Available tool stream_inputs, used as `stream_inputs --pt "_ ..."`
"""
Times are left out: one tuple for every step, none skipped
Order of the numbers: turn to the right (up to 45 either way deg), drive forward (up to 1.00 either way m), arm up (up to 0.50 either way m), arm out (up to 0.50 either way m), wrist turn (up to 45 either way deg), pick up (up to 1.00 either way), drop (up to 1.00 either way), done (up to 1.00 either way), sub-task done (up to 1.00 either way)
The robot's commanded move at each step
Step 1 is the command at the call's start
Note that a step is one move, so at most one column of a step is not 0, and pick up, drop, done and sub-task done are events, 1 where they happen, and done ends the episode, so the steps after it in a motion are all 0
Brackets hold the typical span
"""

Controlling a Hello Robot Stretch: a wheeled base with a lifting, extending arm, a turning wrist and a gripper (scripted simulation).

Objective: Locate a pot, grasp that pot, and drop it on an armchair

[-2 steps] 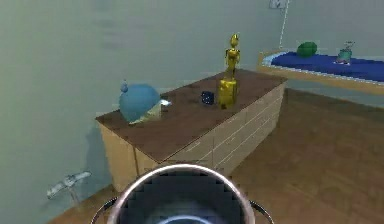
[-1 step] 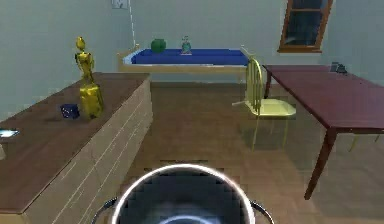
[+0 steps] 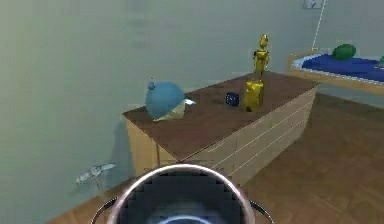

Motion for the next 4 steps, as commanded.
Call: stream_inputs --pt "-42.0 0.0 0.0 0.0 0.0 0.0 0.0 0.0 0.0" --pt "45.0 0.0 0.0 0.0 0.0 0.0 0.0 0.0 0.0" --pt "45.0 0.0 0.0 0.0 0.0 0.0 0.0 0.0 0.0" --pt "6.0 0.0 0.0 0.0 0.0 0.0 0.0 0.0 0.0"
